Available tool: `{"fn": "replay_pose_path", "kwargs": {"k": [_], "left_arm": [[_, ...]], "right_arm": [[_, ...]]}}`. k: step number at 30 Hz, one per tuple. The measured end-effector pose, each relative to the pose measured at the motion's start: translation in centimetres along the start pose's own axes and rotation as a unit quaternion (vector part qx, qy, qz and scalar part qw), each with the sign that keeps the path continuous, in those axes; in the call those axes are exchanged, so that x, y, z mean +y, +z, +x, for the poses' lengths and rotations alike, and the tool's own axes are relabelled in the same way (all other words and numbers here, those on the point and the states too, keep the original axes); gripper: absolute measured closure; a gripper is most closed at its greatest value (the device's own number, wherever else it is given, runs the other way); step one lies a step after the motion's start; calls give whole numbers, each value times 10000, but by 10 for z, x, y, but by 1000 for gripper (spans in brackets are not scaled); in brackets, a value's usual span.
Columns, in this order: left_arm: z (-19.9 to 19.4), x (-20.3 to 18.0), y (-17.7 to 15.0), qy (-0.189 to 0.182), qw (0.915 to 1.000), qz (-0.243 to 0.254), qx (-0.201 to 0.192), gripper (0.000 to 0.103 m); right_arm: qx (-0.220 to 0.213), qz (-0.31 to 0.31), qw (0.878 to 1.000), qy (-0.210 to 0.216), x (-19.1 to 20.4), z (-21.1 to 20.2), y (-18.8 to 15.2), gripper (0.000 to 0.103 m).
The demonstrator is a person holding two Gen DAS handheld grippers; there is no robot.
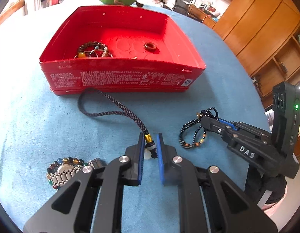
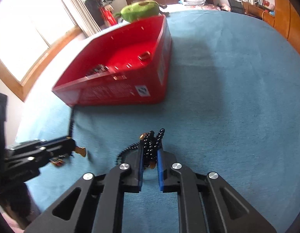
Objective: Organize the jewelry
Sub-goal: 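Carry the cord pendant and bead necklace into the red box and open both tools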
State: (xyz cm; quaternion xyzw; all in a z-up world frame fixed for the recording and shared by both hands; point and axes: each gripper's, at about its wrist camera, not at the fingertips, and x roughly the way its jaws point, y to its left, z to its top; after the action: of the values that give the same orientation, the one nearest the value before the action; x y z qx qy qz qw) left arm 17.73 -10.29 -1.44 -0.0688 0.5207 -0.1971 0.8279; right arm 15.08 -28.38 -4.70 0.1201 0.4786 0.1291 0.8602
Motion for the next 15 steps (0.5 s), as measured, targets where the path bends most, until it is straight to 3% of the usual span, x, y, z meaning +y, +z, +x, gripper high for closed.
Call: {"fn": "replay_pose_path", "kwargs": {"k": [8,15], "left_arm": [[-31,2,15,-71,9997,164,-170,92],[-66,9,50,-28,9972,177,-732,92]], "right_arm": [[-310,-205,9992,161,24,-40,24,92],[-683,-305,9971,107,42,-61,64,92]]}}
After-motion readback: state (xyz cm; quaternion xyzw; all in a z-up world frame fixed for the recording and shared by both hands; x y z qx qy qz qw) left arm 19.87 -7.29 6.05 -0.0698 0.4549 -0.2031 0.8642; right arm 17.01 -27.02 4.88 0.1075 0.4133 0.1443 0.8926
